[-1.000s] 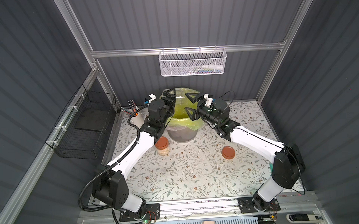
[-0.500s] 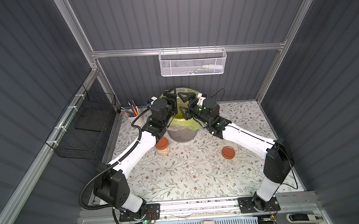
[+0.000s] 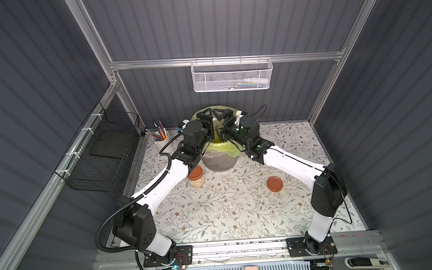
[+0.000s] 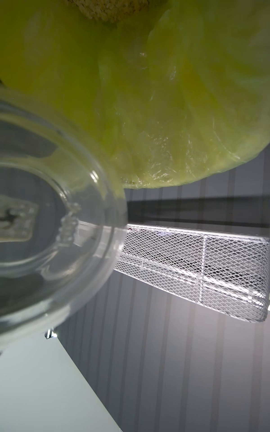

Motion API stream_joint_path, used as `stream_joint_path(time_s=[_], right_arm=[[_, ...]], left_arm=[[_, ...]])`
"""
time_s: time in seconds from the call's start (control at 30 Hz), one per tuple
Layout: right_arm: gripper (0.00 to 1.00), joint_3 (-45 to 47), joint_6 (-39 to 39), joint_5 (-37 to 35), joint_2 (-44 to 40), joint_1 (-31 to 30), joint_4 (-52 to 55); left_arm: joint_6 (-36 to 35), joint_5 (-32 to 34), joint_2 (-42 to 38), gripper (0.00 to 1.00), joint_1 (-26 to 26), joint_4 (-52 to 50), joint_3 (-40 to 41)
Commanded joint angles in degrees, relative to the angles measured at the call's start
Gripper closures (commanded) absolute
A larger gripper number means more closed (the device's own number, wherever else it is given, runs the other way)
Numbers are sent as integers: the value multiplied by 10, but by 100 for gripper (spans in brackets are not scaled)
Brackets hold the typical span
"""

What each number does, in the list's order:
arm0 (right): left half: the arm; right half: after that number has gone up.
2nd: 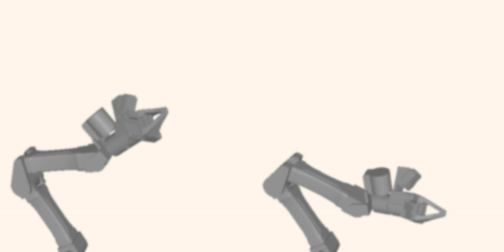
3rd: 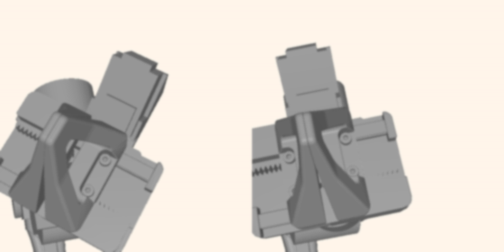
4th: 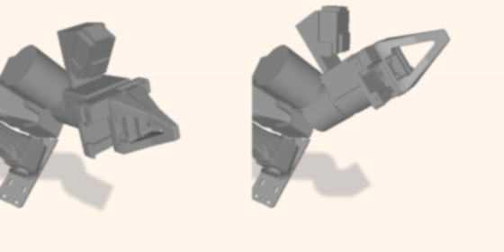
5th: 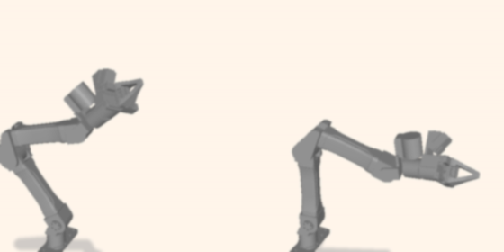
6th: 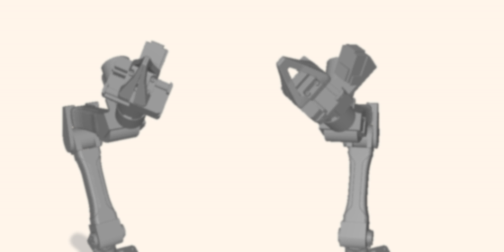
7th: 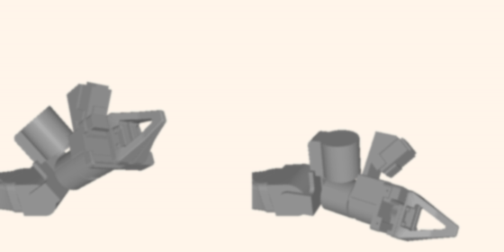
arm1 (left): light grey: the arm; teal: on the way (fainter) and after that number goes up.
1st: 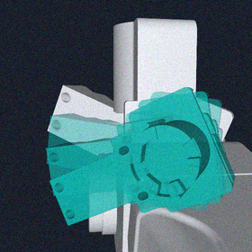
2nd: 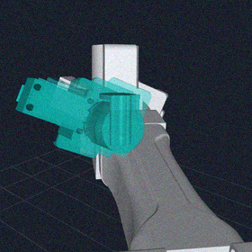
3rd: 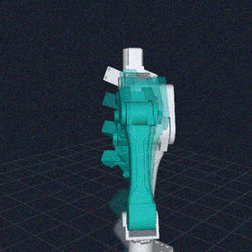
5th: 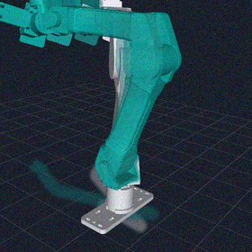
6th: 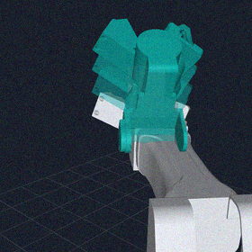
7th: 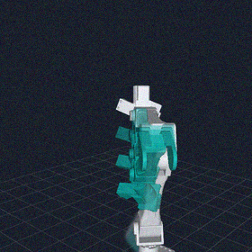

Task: Empty expired oatmeal from jars
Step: Place the jar at the center of the board.

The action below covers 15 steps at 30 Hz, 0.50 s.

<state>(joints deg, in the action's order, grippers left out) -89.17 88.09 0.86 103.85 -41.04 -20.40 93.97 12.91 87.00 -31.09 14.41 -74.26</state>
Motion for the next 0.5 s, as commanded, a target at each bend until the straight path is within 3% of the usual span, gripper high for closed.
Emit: stream_joint_path(time_s=[0.0,0.47], right_arm=[[1,-20,-14,-12,1,-3,-5],[1,-72,-25,-18,32,-3,-8]], left_arm=[[10,2,-18,52,-4,45,0],[17,-2,-19,52,-9,45,5]])
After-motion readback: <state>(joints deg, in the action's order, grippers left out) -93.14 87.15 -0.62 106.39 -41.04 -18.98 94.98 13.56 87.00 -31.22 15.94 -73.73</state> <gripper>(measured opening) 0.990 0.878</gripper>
